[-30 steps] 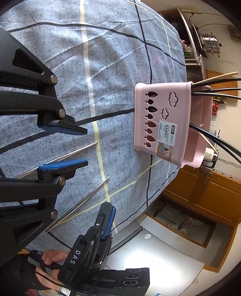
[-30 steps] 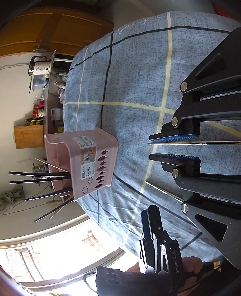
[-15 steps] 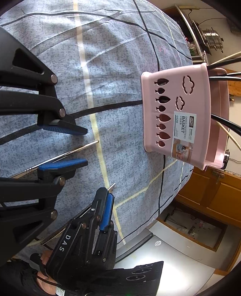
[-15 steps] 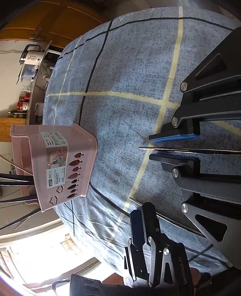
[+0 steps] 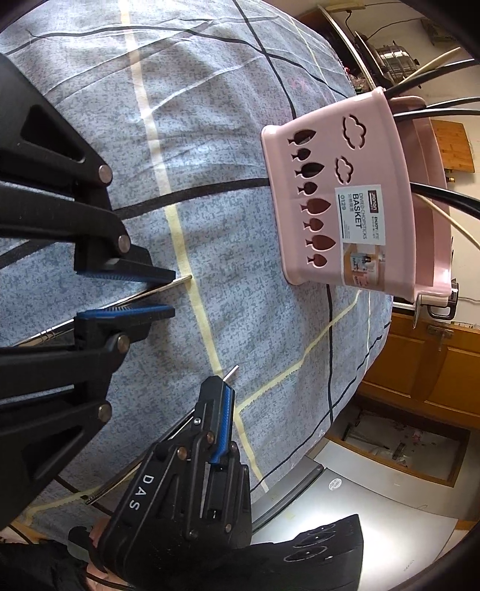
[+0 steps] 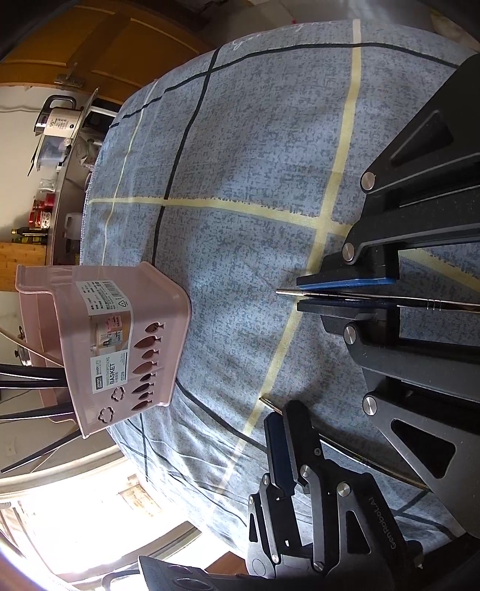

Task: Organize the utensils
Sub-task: 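Close the left gripper on a metal chopstick while the right gripper grasps another, then lift the left gripper's metal chopstick into the basket while the right gripper does likewise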

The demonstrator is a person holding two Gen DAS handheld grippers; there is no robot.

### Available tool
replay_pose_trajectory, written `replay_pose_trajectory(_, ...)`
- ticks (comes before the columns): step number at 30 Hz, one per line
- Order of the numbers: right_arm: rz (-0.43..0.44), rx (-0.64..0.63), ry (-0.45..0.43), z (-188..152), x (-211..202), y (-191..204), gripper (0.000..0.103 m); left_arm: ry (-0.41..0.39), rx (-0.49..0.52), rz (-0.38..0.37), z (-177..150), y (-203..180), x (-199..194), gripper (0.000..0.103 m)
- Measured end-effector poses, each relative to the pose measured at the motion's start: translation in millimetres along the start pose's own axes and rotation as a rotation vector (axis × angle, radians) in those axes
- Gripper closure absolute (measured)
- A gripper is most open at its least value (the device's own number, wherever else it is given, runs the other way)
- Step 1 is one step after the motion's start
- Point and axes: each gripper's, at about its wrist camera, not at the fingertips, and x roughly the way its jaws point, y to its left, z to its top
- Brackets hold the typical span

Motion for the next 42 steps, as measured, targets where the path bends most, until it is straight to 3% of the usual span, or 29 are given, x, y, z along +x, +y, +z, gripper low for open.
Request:
replay_pose_trajectory(7, -0.004, 0.011, 0.005, 2, 0, 0, 0.099, 0.015, 0.001, 0.003, 5, -2, 2, 0.098)
replay_pose_trajectory(13, 0.01, 0.028, -0.053, 5, -19, -2, 0.099, 0.002, 0.002, -0.021, 12, 2, -9, 0.099)
replay_pose_trajectory(32, 0.023, 0.038, -0.319, 33, -111, 0, 0.099, -0.24, 0.049, -0.041, 55, 11, -116, 0.099)
replay_pose_trajectory(42, 0.024, 0.029, -0.376, 36, -133, 5, 0.099, -0.287, 0.041, -0.042, 60, 18, -136, 0.099)
